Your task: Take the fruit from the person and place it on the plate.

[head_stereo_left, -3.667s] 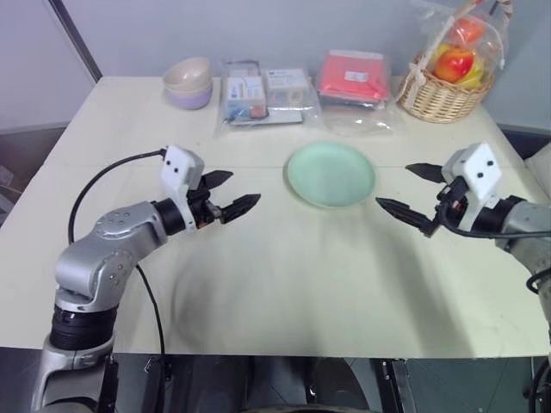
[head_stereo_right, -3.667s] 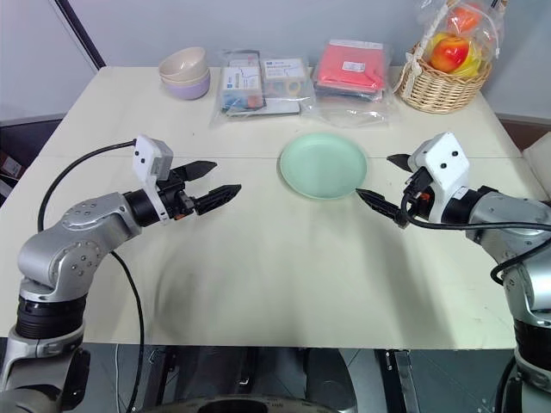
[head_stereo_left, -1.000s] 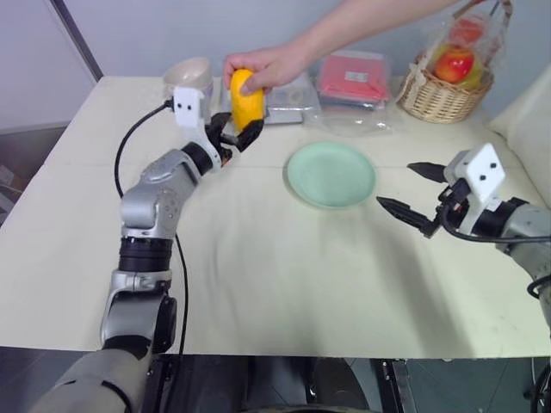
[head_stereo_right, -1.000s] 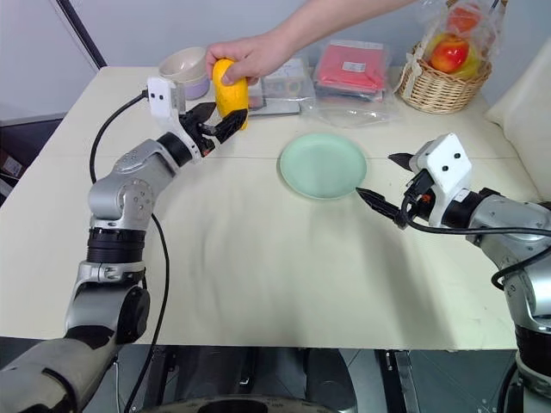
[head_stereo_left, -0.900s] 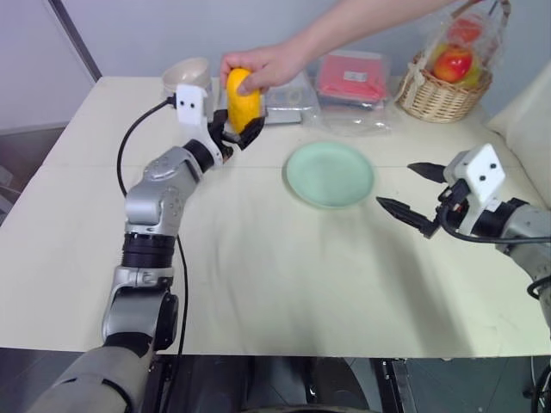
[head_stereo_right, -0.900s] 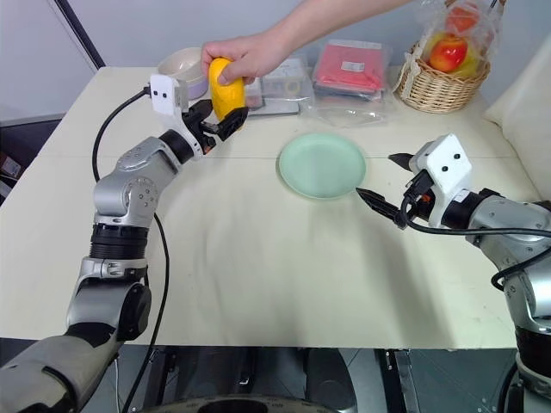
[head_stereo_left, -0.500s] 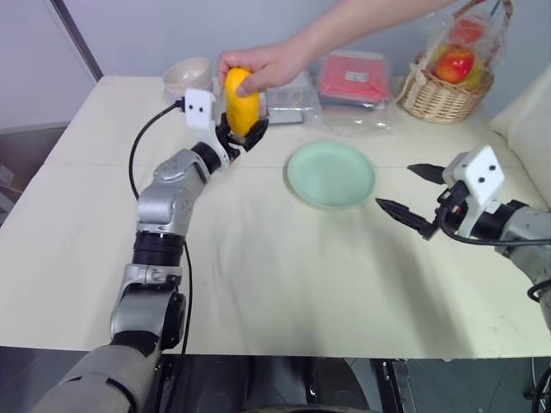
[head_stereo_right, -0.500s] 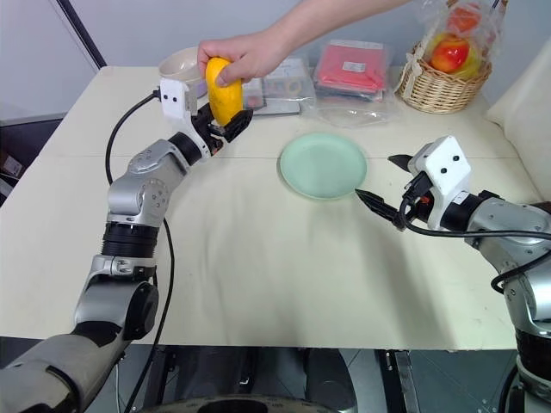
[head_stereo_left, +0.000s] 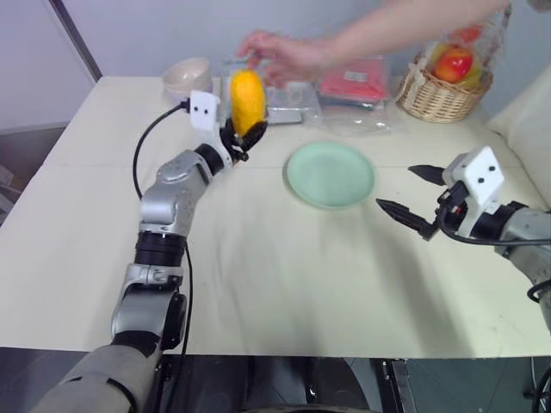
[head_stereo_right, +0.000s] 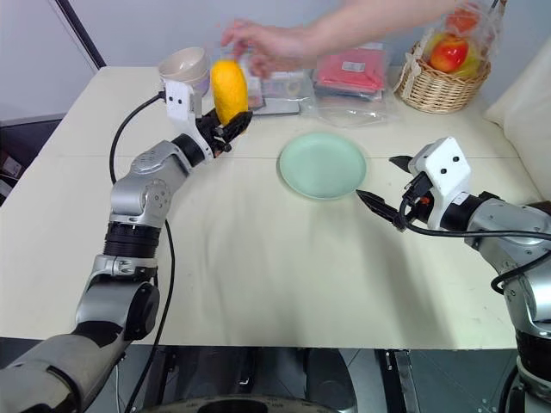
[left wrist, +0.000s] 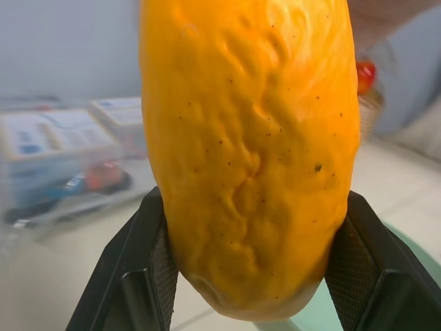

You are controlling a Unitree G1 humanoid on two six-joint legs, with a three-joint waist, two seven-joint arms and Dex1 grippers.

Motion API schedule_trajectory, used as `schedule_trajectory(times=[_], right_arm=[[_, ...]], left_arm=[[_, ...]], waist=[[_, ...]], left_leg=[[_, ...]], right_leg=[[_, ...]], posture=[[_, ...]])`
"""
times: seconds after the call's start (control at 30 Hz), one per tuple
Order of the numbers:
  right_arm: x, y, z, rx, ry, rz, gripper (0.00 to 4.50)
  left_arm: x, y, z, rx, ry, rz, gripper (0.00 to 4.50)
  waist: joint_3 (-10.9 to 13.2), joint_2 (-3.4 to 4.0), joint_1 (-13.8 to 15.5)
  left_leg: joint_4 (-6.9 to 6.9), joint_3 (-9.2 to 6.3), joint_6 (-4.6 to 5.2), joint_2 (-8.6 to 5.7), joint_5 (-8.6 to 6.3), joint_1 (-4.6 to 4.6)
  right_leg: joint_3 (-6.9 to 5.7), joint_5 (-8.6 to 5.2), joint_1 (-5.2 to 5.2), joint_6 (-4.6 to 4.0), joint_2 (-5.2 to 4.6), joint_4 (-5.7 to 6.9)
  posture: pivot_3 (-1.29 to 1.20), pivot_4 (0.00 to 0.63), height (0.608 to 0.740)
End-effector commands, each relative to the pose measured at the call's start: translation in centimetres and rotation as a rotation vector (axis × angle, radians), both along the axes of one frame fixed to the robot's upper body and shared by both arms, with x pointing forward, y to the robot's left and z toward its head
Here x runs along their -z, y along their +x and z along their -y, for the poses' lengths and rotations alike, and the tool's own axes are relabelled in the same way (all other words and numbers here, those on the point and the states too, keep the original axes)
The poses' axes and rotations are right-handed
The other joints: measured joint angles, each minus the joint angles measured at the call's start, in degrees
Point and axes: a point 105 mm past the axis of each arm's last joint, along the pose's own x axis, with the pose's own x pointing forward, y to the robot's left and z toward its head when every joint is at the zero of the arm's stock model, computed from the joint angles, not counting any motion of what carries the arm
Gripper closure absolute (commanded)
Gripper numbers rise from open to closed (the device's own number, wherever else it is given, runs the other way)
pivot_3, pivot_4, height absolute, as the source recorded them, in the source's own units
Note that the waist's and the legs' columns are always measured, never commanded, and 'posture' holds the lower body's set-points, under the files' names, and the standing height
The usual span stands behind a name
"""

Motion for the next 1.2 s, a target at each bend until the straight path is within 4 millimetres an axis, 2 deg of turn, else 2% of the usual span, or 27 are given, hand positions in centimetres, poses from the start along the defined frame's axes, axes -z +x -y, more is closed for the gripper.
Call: schedule_trajectory(times=[0.03, 0.17, 0.33, 0.5, 0.73, 0.93, 1.07, 1.1, 1.2], right_arm=[[-1.5, -0.4, -0.3, -0.009, -0.001, 0.067, 0.00], [-1.3, -0.5, -0.7, -0.007, 0.016, 0.071, 0.00], [-0.7, -1.0, -0.9, 0.017, 0.040, 0.072, 0.00], [0.1, -2.2, -0.7, 0.073, 0.066, 0.071, 0.00], [0.5, -3.4, -0.7, 0.126, 0.084, 0.080, 0.00], [0.7, -4.1, -0.7, 0.149, 0.092, 0.078, 0.00], [0.8, -4.3, -0.7, 0.159, 0.096, 0.078, 0.00], [0.8, -4.2, -0.6, 0.161, 0.097, 0.078, 0.00], [0.7, -4.2, -0.5, 0.163, 0.096, 0.077, 0.00]], left_arm=[[-0.3, 0.3, 1.3, 0.058, 0.029, -0.001, 2.29], [1.1, 0.7, 4.1, 0.189, 0.126, -0.043, 2.29], [1.1, 1.1, 7.2, 0.307, 0.209, -0.057, 2.29], [2.8, 0.4, 10.0, 0.429, 0.306, -0.104, 2.29], [7.1, -0.5, 11.2, 0.486, 0.468, -0.158, 2.29], [8.8, -0.2, 10.7, 0.429, 0.535, -0.161, 2.29], [9.0, -0.1, 10.5, 0.413, 0.533, -0.163, 0.29], [8.9, 0.0, 10.5, 0.407, 0.528, -0.161, 0.07], [8.4, 0.3, 10.4, 0.383, 0.504, -0.156, 0.07]], waist=[[0.0, 0.00, 0.0], [0.0, -0.02, 0.0], [0.0, -0.05, 0.0], [0.0, -0.05, -0.2], [0.0, -0.05, -0.2], [0.0, -0.05, -0.1], [0.0, -0.05, -0.1], [0.0, -0.04, -0.1], [0.0, -0.04, -0.2]], left_leg=[[0.01, 0.00, 0.00, 0.00, 0.00, 0.00], [0.00, 0.00, 0.00, -0.02, 0.00, 0.00], [0.02, 0.00, 0.02, -0.06, -0.01, -0.05], [-0.01, 0.01, 0.14, -0.07, -0.07, -0.05], [0.00, 0.02, 0.26, -0.08, -0.14, -0.03], [0.01, 0.01, 0.29, -0.08, -0.15, -0.03], [0.02, 0.02, 0.31, -0.08, -0.16, 0.00], [0.02, 0.01, 0.31, -0.10, -0.16, 0.00], [0.03, 0.02, 0.31, -0.10, -0.17, 0.01]], right_leg=[[0.00, 0.00, 0.00, 0.00, 0.00, 0.00], [-0.01, 0.00, -0.01, 0.00, 0.00, 0.01], [-0.03, 0.00, -0.01, 0.01, -0.01, 0.00], [-0.04, -0.01, -0.02, 0.03, 0.00, 0.01], [-0.02, -0.01, -0.05, 0.03, 0.05, 0.07], [-0.02, -0.01, -0.04, 0.03, 0.04, 0.07], [-0.02, -0.01, -0.01, 0.03, 0.04, 0.09], [-0.03, -0.01, -0.02, 0.03, 0.05, 0.09], [-0.02, -0.01, 0.00, 0.03, 0.04, 0.10]], posture=[[0.00, 0.150, 0.740], [0.00, 0.150, 0.740], [0.00, 0.150, 0.740], [0.00, 0.150, 0.740], [0.00, 0.150, 0.740], [0.00, 0.150, 0.740], [0.00, 0.150, 0.740], [0.00, 0.150, 0.740], [0.00, 0.150, 0.740]])
